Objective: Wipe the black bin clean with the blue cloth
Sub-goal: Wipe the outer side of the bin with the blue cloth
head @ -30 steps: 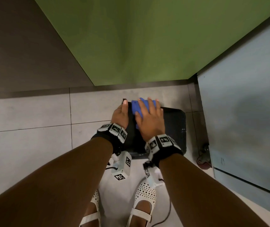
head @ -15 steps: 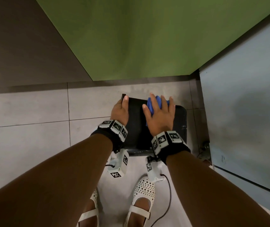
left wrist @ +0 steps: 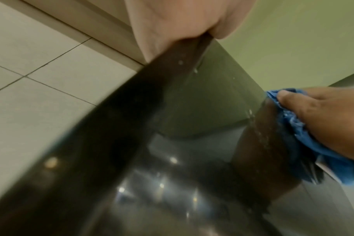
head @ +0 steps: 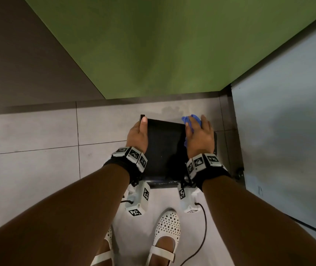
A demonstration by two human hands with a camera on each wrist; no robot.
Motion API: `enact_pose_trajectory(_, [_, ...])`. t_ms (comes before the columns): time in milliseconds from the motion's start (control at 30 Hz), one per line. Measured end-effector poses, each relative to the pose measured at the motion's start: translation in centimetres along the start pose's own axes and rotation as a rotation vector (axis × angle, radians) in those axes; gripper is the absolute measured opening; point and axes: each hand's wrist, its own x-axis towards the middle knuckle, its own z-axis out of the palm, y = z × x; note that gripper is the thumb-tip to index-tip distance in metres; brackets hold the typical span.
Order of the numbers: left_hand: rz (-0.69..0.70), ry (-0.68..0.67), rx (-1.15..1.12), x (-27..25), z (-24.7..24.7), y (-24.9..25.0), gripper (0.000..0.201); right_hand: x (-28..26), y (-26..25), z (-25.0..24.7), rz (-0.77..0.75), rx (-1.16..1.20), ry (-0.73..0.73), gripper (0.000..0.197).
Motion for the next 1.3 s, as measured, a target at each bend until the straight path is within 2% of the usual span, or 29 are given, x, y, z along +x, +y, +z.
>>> enact_pose_trajectory(67, [-0.005,0.007,0.012,-0.1,0.0,0.2,0.049,0.0,-1.7,0.5,-0.060,0.036,0.059,0.040])
enact_pose_trajectory(167, [0.009,0.007,0.014,0.1,0.0,0.0,0.048,-0.8,-5.6,2.2,-0.349,0.020,0.026,0.035])
enact_pose_trajectory(233, [0.007,0.002,-0.015,-0.1,0.0,0.0,0.045,-1.2,-7.0,2.7,-0.403,0.043,0.052,0.033])
enact_pose_trajectory(333, [-0.002,0.032,-0.022,-0.2,0.1,-0.2,0.045,-1.1,-6.2,2.7,-0.438,0.003,-0.024,0.040])
enact_pose_trajectory(400, [-0.008,0.044,-0.014,-0.3,0.1,-0.2,0.046,-0.9,-3.8,2.3,-0.375,0.027,0.026,0.045])
enact_pose_trajectory(467, [-0.005,0.045,-0.012,-0.4,0.1,0.0,0.047,-0.4,-0.8,1.3,-0.211,0.141,0.113,0.037])
enact_pose_trajectory(567, [0.006,0.052,-0.024,-0.5,0.3,-0.1,0.047,0.2,3.0,0.1,-0.063,0.156,0.134,0.034])
enact_pose_trajectory(700, [0.018,0.057,0.011,-0.4,0.4,-0.3,0.047,0.6,1.8,0.0,0.176,0.214,0.179,0.033])
enact_pose_trajectory(733, [0.024,0.061,0.026,-0.4,0.4,-0.3,0.047,0.3,0.3,-0.1,0.168,0.231,0.184,0.030])
enact_pose_trajectory(800, [0.034,0.067,0.056,-0.1,0.4,-0.3,0.047,-0.3,-3.1,0.3,0.018,0.318,0.185,0.026])
enact_pose_trajectory(867, [0.034,0.061,0.049,0.1,0.3,-0.6,0.047,-1.5,-6.6,1.7,-0.226,0.246,0.009,0.035])
enact_pose_trajectory(933, [0.030,0.043,0.010,-0.1,0.3,-0.7,0.046,-1.7,-8.4,2.4,-0.292,0.288,-0.071,0.046])
enact_pose_trajectory(967, [0.030,0.047,0.007,-0.2,0.2,-0.7,0.045,-1.6,-8.4,2.4,-0.326,0.284,-0.113,0.047])
enact_pose_trajectory(1067, [0.021,0.087,0.031,-0.3,0.1,-0.6,0.046,-1.1,-5.9,1.9,-0.403,0.158,-0.060,0.046])
enact_pose_trajectory(1167, [0.006,0.088,0.014,-0.4,0.2,-0.4,0.048,-0.5,-1.6,1.1,-0.257,0.131,0.032,0.037])
enact_pose_trajectory(1300, [-0.017,0.072,-0.026,-0.6,0.3,-0.4,0.049,-1.1,3.6,0.6,-0.016,0.146,0.078,0.042])
